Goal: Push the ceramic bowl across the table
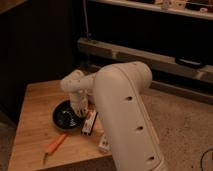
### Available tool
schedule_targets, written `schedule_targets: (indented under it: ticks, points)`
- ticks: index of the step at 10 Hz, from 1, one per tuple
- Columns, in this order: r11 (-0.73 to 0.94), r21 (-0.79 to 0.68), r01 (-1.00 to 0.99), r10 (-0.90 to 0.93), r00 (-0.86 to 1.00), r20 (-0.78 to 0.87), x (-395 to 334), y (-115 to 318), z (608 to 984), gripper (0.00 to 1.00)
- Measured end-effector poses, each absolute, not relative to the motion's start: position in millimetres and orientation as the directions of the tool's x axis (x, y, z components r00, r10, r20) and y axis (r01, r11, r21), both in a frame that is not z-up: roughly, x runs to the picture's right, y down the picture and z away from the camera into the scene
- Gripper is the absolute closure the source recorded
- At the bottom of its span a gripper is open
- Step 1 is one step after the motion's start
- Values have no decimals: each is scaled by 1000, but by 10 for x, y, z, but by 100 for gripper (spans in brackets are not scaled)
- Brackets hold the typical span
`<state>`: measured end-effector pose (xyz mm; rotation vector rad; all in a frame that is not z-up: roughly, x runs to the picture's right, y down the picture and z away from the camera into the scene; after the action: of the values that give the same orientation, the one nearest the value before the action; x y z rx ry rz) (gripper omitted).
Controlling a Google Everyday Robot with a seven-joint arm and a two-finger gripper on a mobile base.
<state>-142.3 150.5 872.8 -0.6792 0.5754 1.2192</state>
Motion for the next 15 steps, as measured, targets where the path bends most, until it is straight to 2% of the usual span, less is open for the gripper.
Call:
schedule_targets:
  ticks: [15]
  points:
    - [96,-38,-995,657,92,-749,-861,1520,8694,100]
